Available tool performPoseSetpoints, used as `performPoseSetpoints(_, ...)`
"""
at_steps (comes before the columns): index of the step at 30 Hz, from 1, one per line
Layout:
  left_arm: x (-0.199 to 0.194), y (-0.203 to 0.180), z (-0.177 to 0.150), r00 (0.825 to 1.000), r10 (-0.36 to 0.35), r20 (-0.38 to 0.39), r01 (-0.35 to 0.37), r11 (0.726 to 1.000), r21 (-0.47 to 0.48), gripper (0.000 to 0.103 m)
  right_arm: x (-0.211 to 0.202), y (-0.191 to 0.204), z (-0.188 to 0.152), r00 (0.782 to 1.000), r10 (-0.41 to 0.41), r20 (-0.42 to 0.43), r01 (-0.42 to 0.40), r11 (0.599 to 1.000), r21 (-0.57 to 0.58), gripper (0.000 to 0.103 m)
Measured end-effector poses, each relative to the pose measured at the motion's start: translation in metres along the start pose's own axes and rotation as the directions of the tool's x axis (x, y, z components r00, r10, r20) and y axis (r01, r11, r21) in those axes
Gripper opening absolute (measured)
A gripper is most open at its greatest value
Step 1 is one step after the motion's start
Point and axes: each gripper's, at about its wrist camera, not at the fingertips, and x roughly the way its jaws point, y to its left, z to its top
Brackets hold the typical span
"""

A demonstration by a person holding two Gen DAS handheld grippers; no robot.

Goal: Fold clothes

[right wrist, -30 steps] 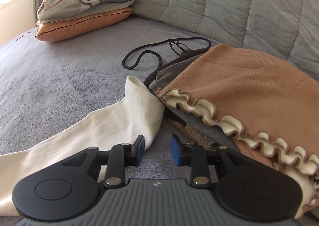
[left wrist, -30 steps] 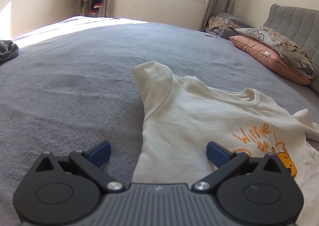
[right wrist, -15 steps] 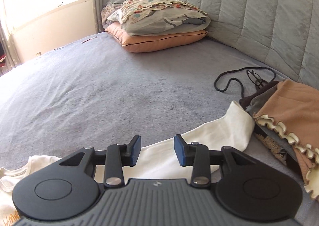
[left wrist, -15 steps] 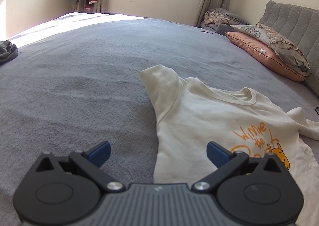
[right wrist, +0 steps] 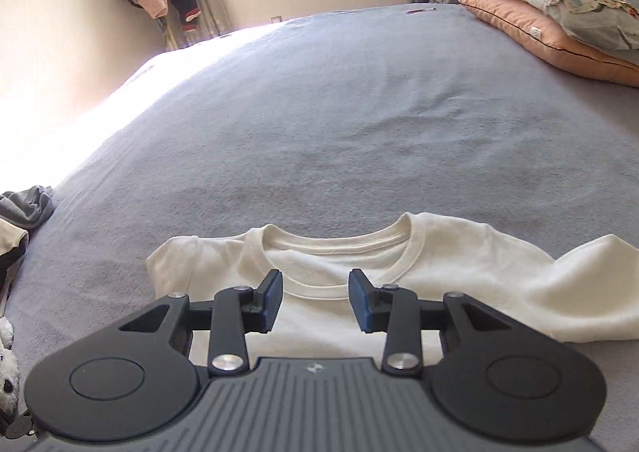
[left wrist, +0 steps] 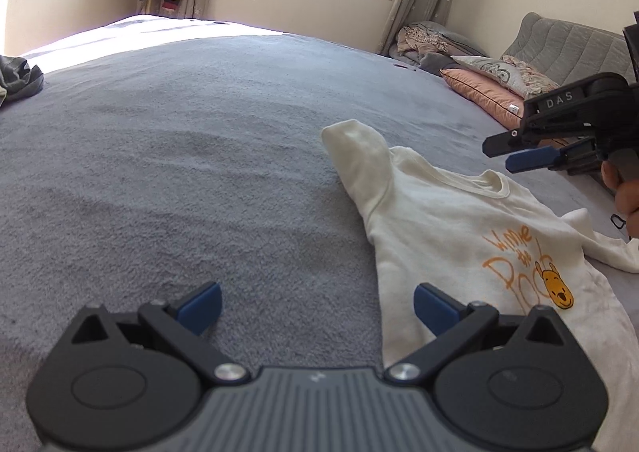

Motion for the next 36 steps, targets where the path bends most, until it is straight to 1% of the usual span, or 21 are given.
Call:
performPoseSetpoints(4,-0.004,0.005,-0.005,1.0,-0.031,-0.003,0.031,1.0,0.003,0.103,0.023,0.055,-0.01,0.997,0.058,-0.057,-0.063,0.995,-0.083,0.039)
performPoseSetpoints(7,-0.006,0.005,-0.004,0.998,-0.062,-0.011,0.062,0.998,-0.007,0.103,0.039,0.087,-0.017,0.994,0.067,-0.085,-0.078,0.987,-0.138,0.039)
performPoseSetpoints(10,-0.007,0.005,-0.004,0.996,-0.093,-0.017,0.093,0.996,-0.017,0.103,0.054,0.106,-0.02,0.994,0.044,-0.097,-0.061,0.981,-0.187,0.039)
performPoseSetpoints(12,-0.007,0.005,-0.004,0.993,-0.114,-0.022,0.113,0.993,-0.024,0.103,0.065,0.11,-0.021,0.996,0.004,-0.088,-0.023,0.976,-0.217,0.039)
performPoseSetpoints(14,-0.008,0.005,-0.004,0.991,-0.134,-0.026,0.133,0.991,-0.031,0.103,0.074,0.11,-0.022,0.996,-0.035,-0.082,0.015,0.971,-0.239,0.027)
performPoseSetpoints(15,-0.009,0.005,-0.004,0.989,-0.145,-0.028,0.144,0.989,-0.035,0.103,0.068,0.104,-0.021,0.997,-0.036,-0.072,0.018,0.973,-0.228,0.016)
performPoseSetpoints(16,-0.009,0.005,-0.004,0.987,-0.155,-0.03,0.154,0.987,-0.038,0.103,0.061,0.098,-0.021,0.997,-0.034,-0.062,0.02,0.976,-0.216,0.011)
performPoseSetpoints(20,-0.009,0.0,-0.002,0.981,-0.189,-0.029,0.188,0.981,-0.048,0.103,0.034,0.072,-0.018,0.999,-0.031,-0.02,0.027,0.986,-0.166,0.009)
performPoseSetpoints(23,-0.009,-0.008,0.0,0.968,-0.25,-0.024,0.248,0.967,-0.051,0.103,0.013,0.053,-0.016,1.0,-0.03,0.011,0.031,0.991,-0.129,0.009)
performPoseSetpoints(24,-0.009,-0.011,0.001,0.962,-0.273,-0.025,0.271,0.961,-0.054,0.103,0.006,0.047,-0.015,0.999,-0.029,0.021,0.032,0.993,-0.116,0.009)
performPoseSetpoints(25,-0.009,-0.015,0.001,0.951,-0.307,-0.027,0.306,0.951,-0.055,0.103,-0.001,0.04,-0.015,0.999,-0.029,0.032,0.032,0.994,-0.103,0.009)
performPoseSetpoints(29,-0.011,-0.036,-0.001,0.918,-0.396,-0.04,0.395,0.918,-0.027,0.103,-0.04,-0.007,-0.028,0.996,-0.075,0.054,0.076,0.997,-0.02,0.009)
performPoseSetpoints(32,-0.01,-0.054,-0.006,0.889,-0.454,-0.065,0.455,0.89,0.001,0.103,-0.051,-0.045,-0.05,0.991,-0.128,0.032,0.126,0.991,0.046,0.009)
performPoseSetpoints(35,-0.006,-0.067,-0.01,0.863,-0.496,-0.096,0.498,0.867,-0.002,0.103,-0.047,-0.071,-0.071,0.987,-0.159,-0.02,0.16,0.982,0.103,0.009)
performPoseSetpoints(36,-0.005,-0.07,-0.011,0.859,-0.501,-0.104,0.503,0.864,-0.002,0.103,-0.046,-0.077,-0.076,0.987,-0.16,-0.034,0.163,0.98,0.114,0.01)
